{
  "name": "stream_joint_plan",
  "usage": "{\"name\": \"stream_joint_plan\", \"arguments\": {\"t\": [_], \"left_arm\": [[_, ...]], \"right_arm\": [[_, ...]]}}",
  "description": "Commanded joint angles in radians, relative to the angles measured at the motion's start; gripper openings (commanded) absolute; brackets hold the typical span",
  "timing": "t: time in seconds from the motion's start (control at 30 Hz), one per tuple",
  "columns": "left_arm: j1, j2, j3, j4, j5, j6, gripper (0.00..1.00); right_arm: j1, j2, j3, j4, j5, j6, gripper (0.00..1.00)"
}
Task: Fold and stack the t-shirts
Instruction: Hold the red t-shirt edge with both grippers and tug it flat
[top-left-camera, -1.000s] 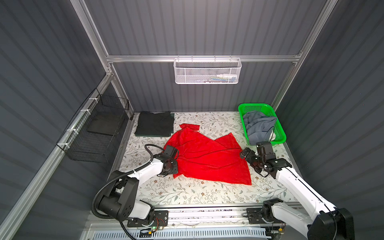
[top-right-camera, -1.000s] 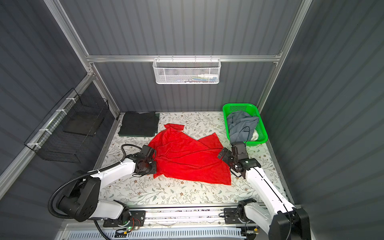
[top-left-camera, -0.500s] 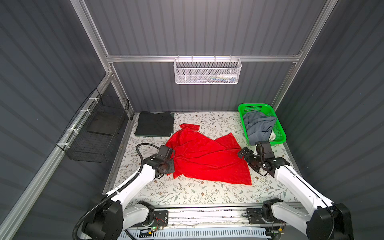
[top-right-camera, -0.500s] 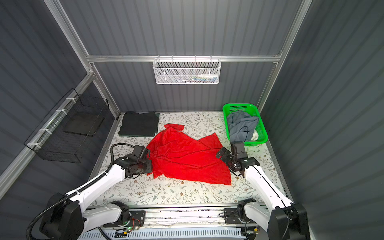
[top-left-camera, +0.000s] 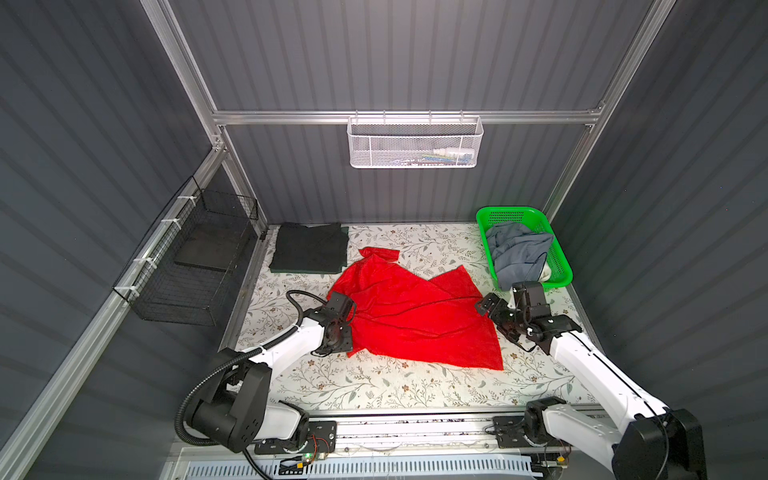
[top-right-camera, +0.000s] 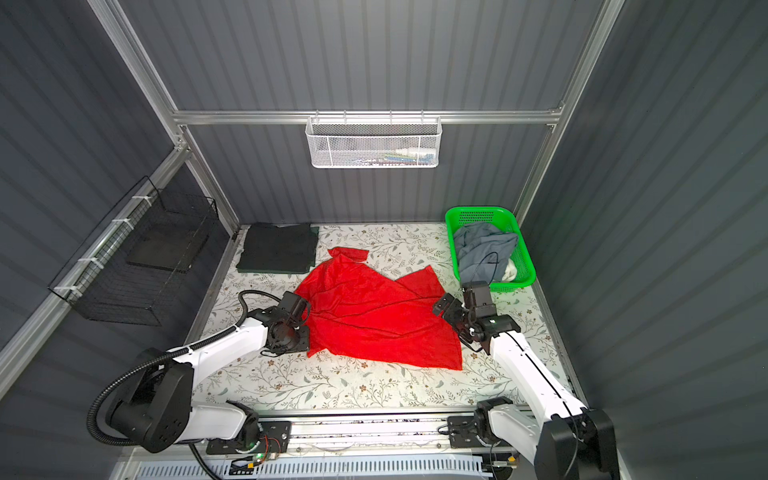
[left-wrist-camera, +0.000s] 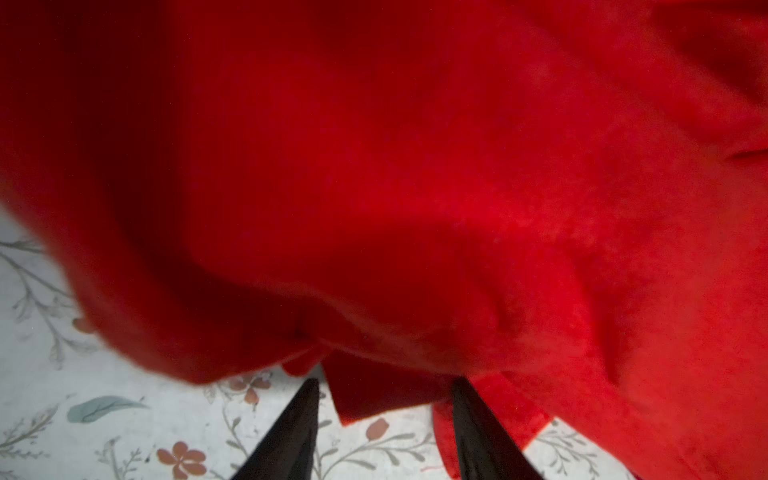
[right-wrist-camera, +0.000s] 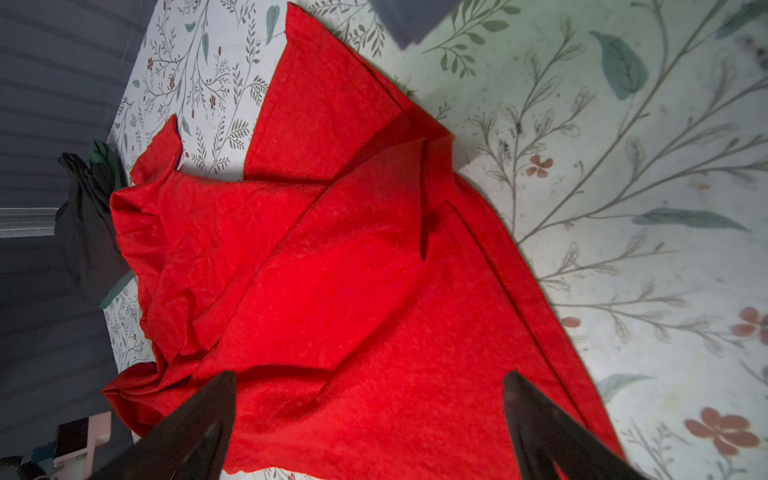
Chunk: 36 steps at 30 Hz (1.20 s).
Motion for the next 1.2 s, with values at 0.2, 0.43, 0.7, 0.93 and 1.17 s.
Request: {"name": "stream_joint_plan", "arguments": {"t": [0.2,0.43,0.7,0.93,1.17], "left_arm": [[-0.002,0.036,-0.017,0.025,-0.035,-0.001,0.28],[-0.002,0.047,0.007,0.006,-0.054,0.006,0.22],[-0.002,0.062,0.030,0.004,-0.051,0.002,0.30],[-0.002,0.033,0.011,0.054,-0.014,0.008,0.43],[-0.002,0.041,-0.005,0.092,-0.004,0.015,0.60]], "right_arm": [[-0.008,-0.016,-0.005,-0.002,0.003,0.003,0.99],[-0.008,-0.008,-0.008,-0.006,0.016,-0.004,0.99],[-0.010,-0.003,-0.009,-0.004,0.022,-0.011,0.99],[-0.011,0.025,-0.008,0.004,0.006,-0.014,0.99],[-0.011,0.022,-0.013,0.007,0.010,-0.011,0.99]]}}
